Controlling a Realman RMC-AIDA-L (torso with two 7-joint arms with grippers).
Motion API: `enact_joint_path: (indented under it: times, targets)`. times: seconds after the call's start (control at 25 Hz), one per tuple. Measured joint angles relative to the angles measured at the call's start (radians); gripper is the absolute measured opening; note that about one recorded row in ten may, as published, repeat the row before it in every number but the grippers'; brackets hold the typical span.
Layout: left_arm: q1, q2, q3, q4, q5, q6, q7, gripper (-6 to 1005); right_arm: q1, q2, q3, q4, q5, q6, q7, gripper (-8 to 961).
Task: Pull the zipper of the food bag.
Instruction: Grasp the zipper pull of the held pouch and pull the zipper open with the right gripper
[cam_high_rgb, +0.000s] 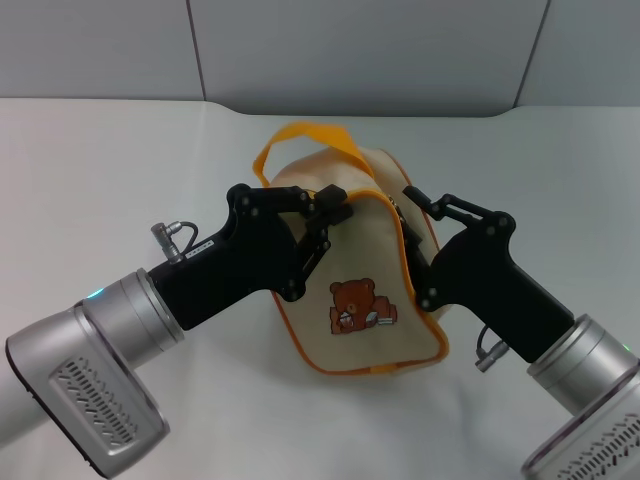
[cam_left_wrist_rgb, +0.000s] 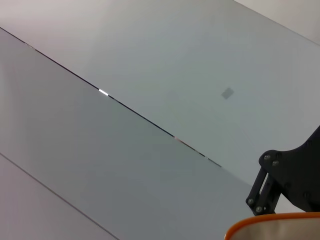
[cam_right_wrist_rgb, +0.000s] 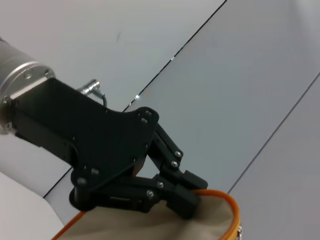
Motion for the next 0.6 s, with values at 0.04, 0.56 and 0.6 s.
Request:
enact_joint_path:
  times: [0.04, 0.56, 0.6]
  targets:
    - [-0.001, 0.000, 0.000, 0.000, 0.000, 0.000, 0.000, 83, -0.001, 0.000, 0.000, 0.000, 0.000, -0.002, 0.010, 280]
    - [-0.002, 0.000, 0.000, -0.003, -0.004, -0.001, 0.000, 83, -0.003, -0.001, 0.000, 0.007, 0.000, -0.007, 0.108, 33]
    - [-0.002, 0.000, 0.000, -0.003, -0.004, -0.001, 0.000, 83, -0.003, -0.001, 0.000, 0.007, 0.000, -0.007, 0.108, 27]
